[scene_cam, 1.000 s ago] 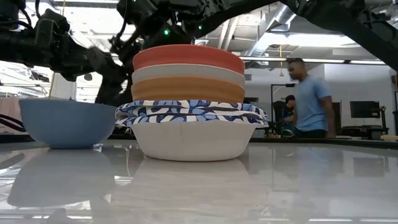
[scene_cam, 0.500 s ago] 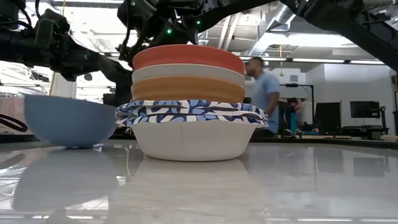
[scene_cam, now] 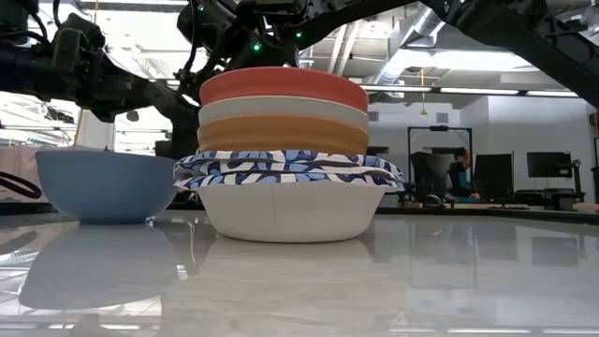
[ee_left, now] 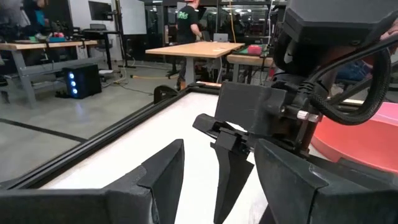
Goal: Nest bowls inside each other by size order
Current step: Stack the blue bowl into the red bowl
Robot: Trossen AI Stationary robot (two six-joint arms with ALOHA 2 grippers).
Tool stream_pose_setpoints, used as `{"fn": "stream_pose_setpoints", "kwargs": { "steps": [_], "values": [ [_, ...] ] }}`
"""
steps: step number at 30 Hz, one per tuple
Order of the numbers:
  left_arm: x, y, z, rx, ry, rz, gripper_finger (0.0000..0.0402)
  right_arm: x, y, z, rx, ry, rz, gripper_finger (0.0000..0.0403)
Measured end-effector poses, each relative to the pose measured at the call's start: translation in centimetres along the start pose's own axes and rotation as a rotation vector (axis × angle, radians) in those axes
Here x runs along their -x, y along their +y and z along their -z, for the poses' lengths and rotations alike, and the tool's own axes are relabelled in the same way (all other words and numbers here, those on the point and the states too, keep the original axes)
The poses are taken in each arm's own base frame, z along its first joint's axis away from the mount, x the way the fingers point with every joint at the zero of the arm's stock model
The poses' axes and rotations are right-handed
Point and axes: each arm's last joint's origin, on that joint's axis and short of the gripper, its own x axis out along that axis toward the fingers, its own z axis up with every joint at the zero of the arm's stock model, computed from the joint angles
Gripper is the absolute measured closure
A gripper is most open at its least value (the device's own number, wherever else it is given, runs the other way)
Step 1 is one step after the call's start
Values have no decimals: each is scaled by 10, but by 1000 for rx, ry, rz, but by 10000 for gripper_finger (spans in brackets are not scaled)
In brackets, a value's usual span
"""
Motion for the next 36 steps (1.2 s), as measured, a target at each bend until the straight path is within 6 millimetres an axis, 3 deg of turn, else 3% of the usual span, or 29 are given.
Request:
{"fn": "stream_pose_setpoints", "kwargs": {
  "steps": [19, 29, 36],
  "values": [
    [0, 0, 0, 0, 0, 0, 216, -1, -6, 3, 6, 52, 1, 390],
    [0, 0, 0, 0, 0, 0, 216, -1, -11, 1, 4, 29, 66, 396],
    [0, 0, 0, 0, 0, 0, 216, -4, -38, -5, -22, 65, 139, 396]
  ]
}}
